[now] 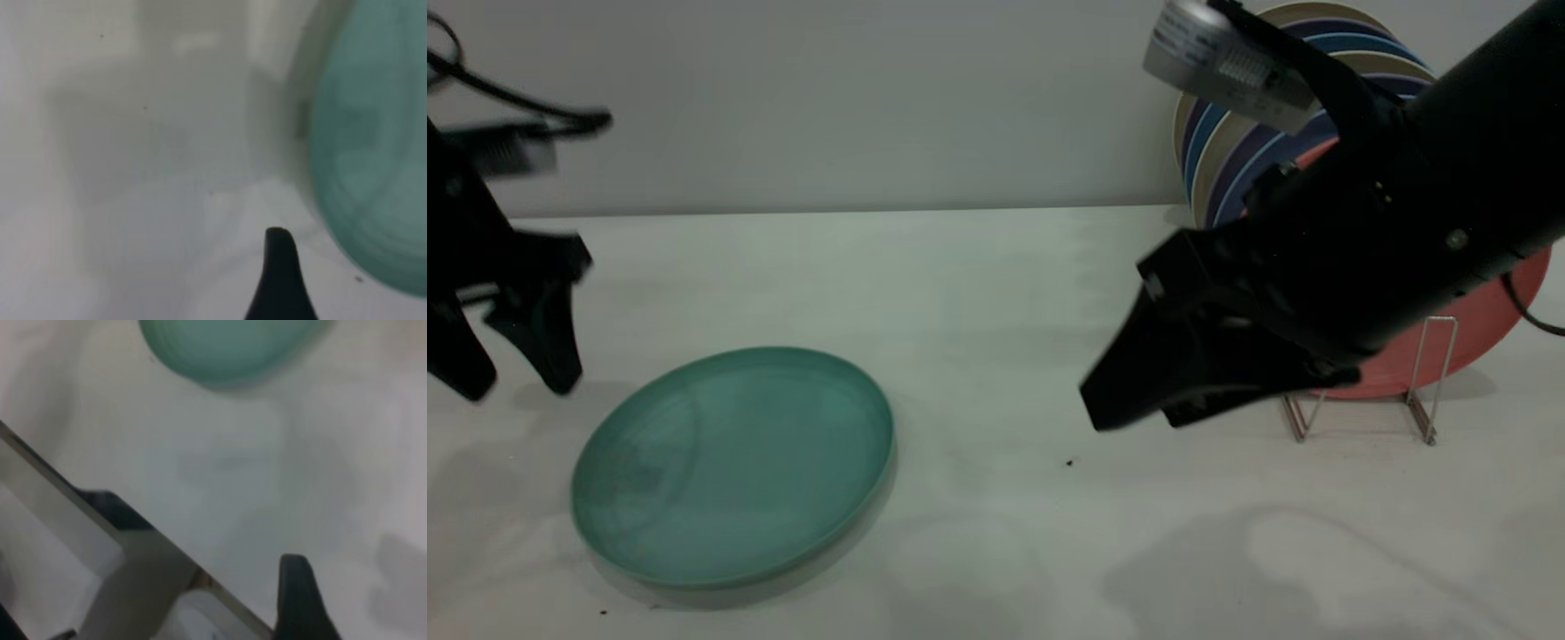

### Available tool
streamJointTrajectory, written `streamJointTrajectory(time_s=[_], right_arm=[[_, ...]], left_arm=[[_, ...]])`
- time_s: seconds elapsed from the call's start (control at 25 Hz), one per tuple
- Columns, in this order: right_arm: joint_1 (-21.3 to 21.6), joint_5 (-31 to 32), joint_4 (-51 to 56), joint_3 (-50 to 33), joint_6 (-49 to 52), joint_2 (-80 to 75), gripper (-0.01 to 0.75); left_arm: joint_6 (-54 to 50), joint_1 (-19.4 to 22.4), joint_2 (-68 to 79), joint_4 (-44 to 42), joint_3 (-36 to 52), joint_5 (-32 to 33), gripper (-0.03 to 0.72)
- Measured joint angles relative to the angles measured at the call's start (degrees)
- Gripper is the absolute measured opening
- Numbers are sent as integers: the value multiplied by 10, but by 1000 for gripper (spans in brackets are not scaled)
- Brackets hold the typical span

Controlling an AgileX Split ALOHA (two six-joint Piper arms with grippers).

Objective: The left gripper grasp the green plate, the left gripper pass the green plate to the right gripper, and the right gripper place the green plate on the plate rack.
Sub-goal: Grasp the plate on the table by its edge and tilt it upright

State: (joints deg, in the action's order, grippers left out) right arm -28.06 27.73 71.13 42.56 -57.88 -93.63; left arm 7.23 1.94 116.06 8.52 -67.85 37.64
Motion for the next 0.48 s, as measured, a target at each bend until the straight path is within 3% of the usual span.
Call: streamJointTrajectory(time_s=[0.48], right_arm=[[1, 31, 64, 95, -38, -62, 485]], left_arm=[[26, 0, 103, 59, -9, -28, 560]])
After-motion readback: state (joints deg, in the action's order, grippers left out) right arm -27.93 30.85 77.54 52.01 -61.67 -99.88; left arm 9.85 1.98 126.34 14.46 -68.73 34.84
